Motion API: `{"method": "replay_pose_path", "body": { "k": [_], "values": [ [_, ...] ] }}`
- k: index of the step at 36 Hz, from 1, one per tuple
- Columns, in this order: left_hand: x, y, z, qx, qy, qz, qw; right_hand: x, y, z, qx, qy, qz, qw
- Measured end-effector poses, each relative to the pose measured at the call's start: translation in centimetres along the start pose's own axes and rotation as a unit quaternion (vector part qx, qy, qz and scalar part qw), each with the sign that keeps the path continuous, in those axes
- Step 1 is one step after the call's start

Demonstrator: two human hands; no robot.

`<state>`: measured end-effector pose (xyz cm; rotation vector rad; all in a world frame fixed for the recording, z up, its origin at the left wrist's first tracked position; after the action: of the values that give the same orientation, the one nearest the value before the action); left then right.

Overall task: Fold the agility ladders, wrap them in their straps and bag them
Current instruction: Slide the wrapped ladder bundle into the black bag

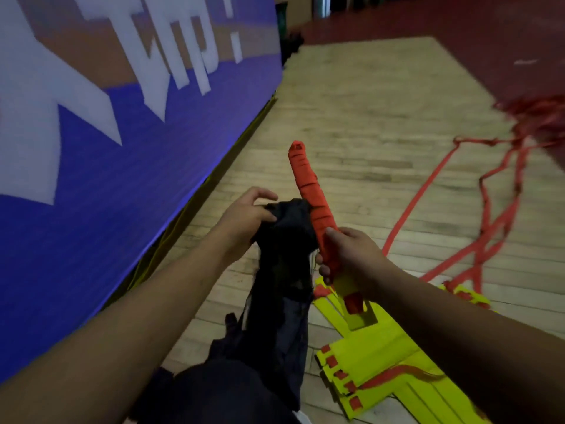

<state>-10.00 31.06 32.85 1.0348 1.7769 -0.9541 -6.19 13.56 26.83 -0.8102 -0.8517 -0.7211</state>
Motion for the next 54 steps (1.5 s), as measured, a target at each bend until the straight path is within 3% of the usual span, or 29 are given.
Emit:
{"method": "replay_pose_path", "body": {
  "k": [7,13,17,21,23,29,36,39,41,45,48,54],
  "values": [
    [-10.9,-4.3,8.9,0.129,-0.033,0.043,0.990,8.6,-7.4,-4.0,-0.007,0.046,-0.042,0.998],
    [-13.8,-6.6,17.5,0.163,-0.066,0.055,0.983,12.5,-12.0,-9.2,-0.018,0.159,-0.060,0.985],
    [-12.8,-8.2,22.0,0.231,-0.146,-0.031,0.961,13.6,-13.6,-13.1,-0.038,0.163,-0.084,0.982],
    [-12.2,-9.9,25.5,0.323,-0.299,-0.165,0.883,13.6,-15.4,-15.5,-0.006,0.130,-0.093,0.987],
    [-11.8,-9.0,26.7,0.333,-0.313,-0.206,0.865,14.0,-16.3,-15.9,0.024,0.114,-0.075,0.990],
    [-11.4,-4.6,27.7,0.229,-0.247,-0.176,0.925,14.4,-18.1,-17.4,0.074,0.052,-0.022,0.996],
    [-12.8,-1.7,27.7,0.161,-0.304,-0.134,0.930,14.2,-17.7,-21.7,0.003,0.011,-0.028,1.000],
    [-13.0,-0.3,26.5,0.124,-0.341,-0.110,0.926,14.0,-17.7,-23.8,-0.046,-0.065,-0.028,0.996],
    [-12.9,0.2,26.0,0.126,-0.344,-0.103,0.925,13.8,-17.9,-25.1,-0.076,-0.130,-0.021,0.988],
    [-13.6,-1.4,26.4,0.188,-0.354,-0.101,0.911,13.0,-17.6,-26.9,-0.108,-0.161,0.012,0.981],
    [-14.6,-2.2,26.5,0.236,-0.309,-0.064,0.919,12.4,-17.0,-28.1,-0.142,-0.210,0.020,0.967],
    [-14.0,-2.2,25.8,0.232,-0.222,-0.016,0.947,12.2,-16.2,-29.0,-0.176,-0.232,0.021,0.956]
  ]
}}
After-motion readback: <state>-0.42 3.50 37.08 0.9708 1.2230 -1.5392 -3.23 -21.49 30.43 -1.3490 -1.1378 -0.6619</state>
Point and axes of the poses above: each hand's wrist, its own y-axis towards the middle knuckle, its own z-axis out of the palm, x = y × z, the point moved 7 cm from there along y, towards the middle knuckle, and after that the axes turned 14 degrees about y, right-handed, at the moved point
